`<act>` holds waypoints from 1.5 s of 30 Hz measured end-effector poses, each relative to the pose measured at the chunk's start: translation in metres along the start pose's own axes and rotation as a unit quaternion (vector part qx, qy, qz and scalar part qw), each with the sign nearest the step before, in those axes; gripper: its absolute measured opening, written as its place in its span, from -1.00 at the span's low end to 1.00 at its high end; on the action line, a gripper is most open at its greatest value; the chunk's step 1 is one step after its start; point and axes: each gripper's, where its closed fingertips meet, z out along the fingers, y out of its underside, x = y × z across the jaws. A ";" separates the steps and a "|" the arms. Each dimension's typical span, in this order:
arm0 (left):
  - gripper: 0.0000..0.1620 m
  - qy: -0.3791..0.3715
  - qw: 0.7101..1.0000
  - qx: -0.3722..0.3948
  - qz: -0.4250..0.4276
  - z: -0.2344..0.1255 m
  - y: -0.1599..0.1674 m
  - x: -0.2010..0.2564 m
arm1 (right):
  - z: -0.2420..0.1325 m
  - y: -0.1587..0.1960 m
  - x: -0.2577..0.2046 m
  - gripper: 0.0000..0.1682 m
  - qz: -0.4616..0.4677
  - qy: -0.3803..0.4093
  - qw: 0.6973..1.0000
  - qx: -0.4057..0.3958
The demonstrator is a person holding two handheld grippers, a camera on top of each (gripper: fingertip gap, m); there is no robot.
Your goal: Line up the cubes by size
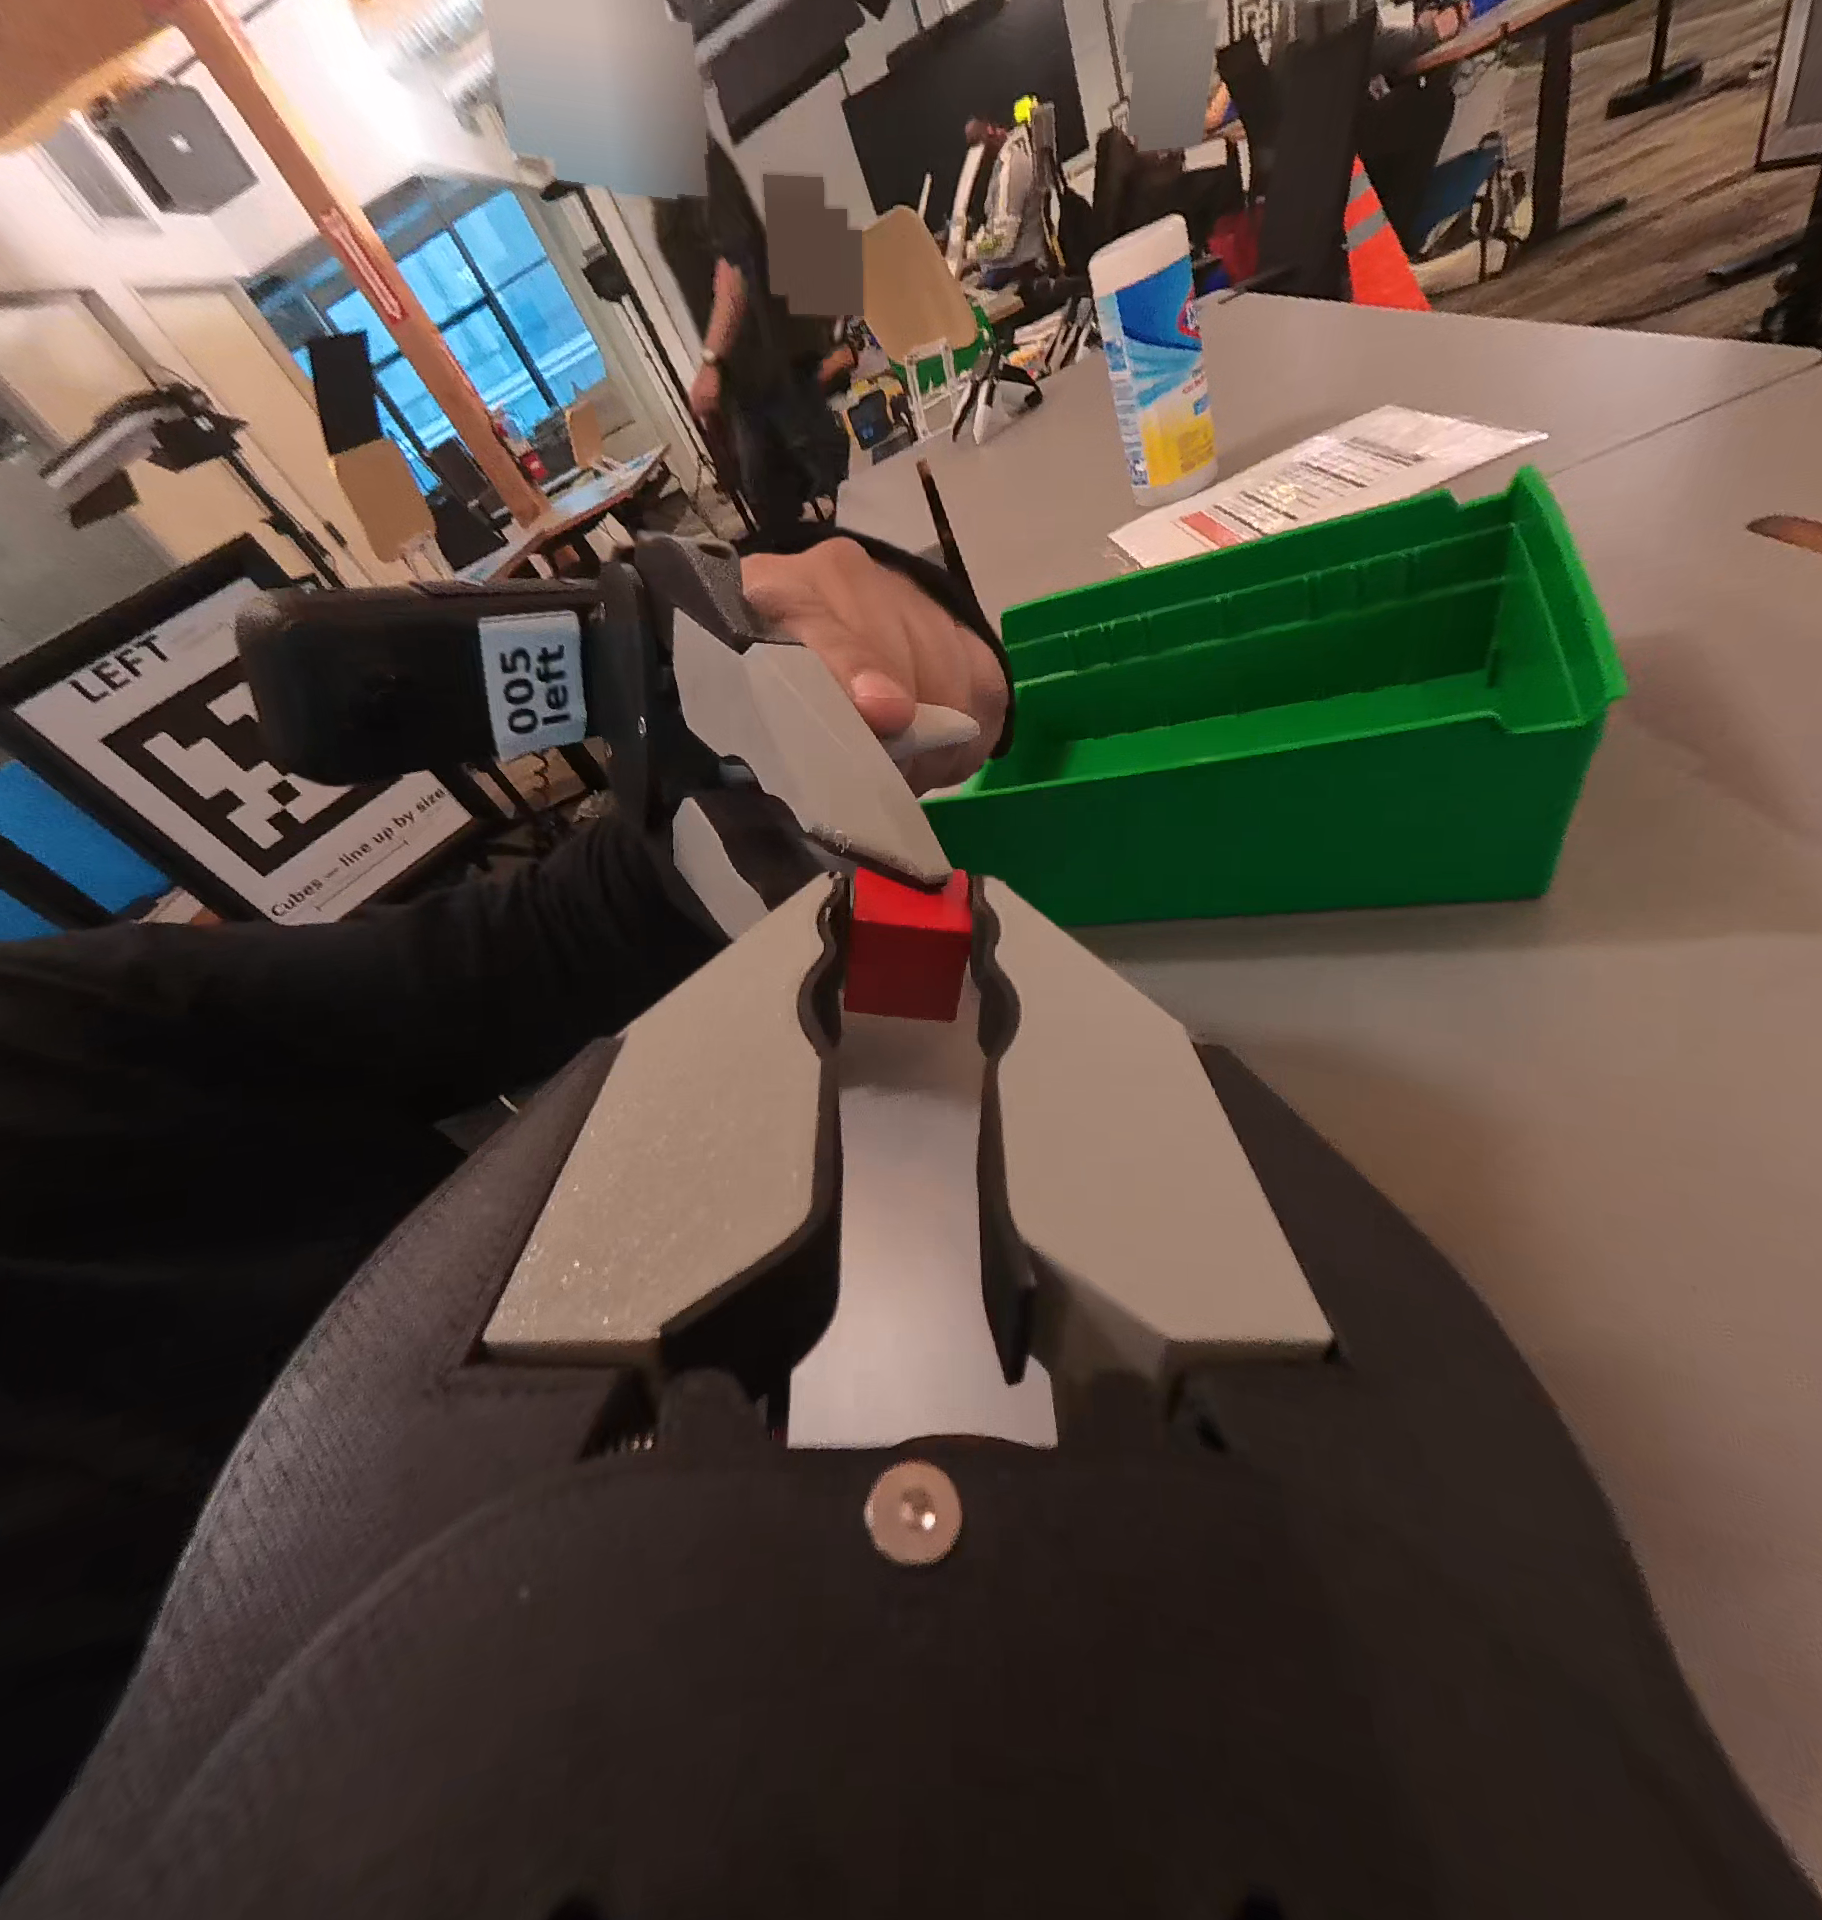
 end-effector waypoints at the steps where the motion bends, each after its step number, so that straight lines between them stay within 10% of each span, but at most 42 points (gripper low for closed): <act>1: -0.76 0.001 1.000 -0.004 -0.011 0.002 0.002 0.002 | -0.002 0.003 0.002 -0.77 0.001 0.005 1.000 -0.009; 7: -1.00 -0.050 0.982 -0.158 -0.086 -0.013 0.049 -0.001 | -0.091 0.003 0.049 -0.77 -0.122 0.153 0.974 -0.111; 11: -1.00 -0.099 0.945 -0.254 -0.183 -0.066 0.087 0.002 | -0.216 0.045 0.135 -0.77 -0.254 0.351 0.828 -0.356; 17: -0.92 -0.145 0.879 -0.368 -0.266 -0.141 0.144 0.027 | -0.311 0.114 0.211 -0.75 -0.228 0.394 0.688 -0.566; 29: -0.97 -0.159 0.861 -0.374 -0.305 -0.165 0.162 0.054 | -0.296 0.132 0.278 -0.75 -0.200 0.378 0.676 -0.601; 45: -0.99 -0.149 0.871 -0.362 -0.298 -0.163 0.160 0.063 | -0.295 0.173 0.239 -0.76 -0.164 0.283 0.703 -0.631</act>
